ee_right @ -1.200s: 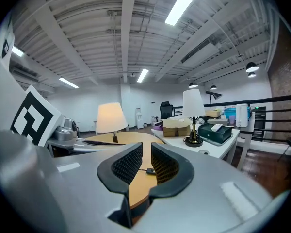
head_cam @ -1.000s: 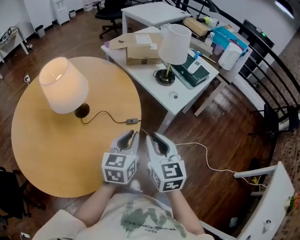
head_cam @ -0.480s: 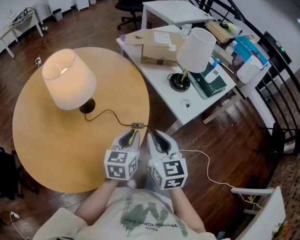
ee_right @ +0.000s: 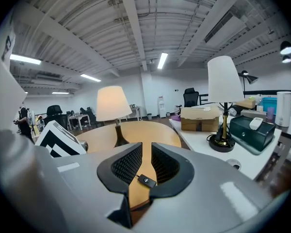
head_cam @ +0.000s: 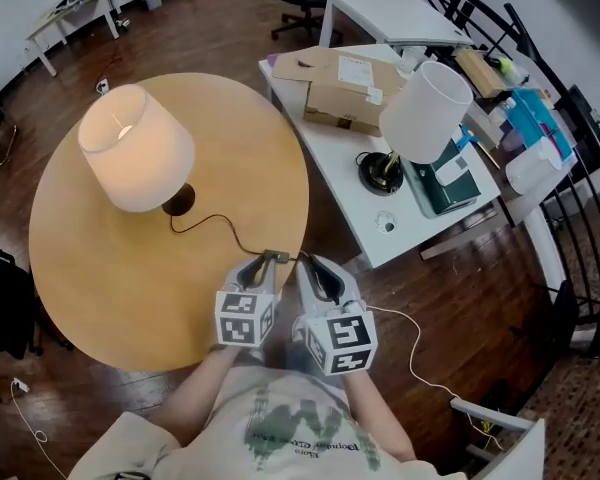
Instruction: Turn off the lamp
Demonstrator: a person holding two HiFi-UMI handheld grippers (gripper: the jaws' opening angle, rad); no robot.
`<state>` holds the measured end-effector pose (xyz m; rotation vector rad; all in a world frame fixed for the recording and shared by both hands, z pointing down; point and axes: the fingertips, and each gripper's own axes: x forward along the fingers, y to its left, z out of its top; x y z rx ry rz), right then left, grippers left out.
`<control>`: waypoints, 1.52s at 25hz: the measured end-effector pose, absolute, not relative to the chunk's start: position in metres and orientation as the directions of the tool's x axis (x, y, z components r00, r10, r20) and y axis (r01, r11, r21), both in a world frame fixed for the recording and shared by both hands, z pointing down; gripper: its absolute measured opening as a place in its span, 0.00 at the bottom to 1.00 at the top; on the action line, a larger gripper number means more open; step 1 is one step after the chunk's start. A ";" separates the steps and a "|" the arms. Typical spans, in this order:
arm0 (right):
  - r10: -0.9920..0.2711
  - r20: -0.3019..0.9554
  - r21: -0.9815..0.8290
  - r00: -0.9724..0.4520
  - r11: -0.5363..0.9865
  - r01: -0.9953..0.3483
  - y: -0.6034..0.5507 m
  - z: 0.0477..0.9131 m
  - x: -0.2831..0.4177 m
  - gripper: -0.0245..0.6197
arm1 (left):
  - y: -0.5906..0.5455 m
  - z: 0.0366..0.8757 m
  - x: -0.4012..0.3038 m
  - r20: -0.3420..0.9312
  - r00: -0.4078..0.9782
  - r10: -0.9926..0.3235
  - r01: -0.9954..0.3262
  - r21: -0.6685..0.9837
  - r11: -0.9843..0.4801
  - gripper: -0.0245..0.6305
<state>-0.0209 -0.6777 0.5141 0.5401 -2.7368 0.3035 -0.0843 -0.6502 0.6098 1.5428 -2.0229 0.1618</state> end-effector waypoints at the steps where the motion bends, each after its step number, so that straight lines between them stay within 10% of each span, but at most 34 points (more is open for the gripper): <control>1: -0.320 0.365 -0.148 -0.874 0.907 -0.394 -0.681 0.517 -0.021 0.13 | -0.652 0.616 -0.087 0.527 -0.167 -0.833 -0.912 0.239 0.334 0.08; 38: -0.139 0.437 -0.249 -0.888 0.931 -0.268 -0.721 0.572 -0.039 0.12 | -0.674 0.695 -0.114 0.673 -0.228 -0.703 -0.839 0.230 0.493 0.16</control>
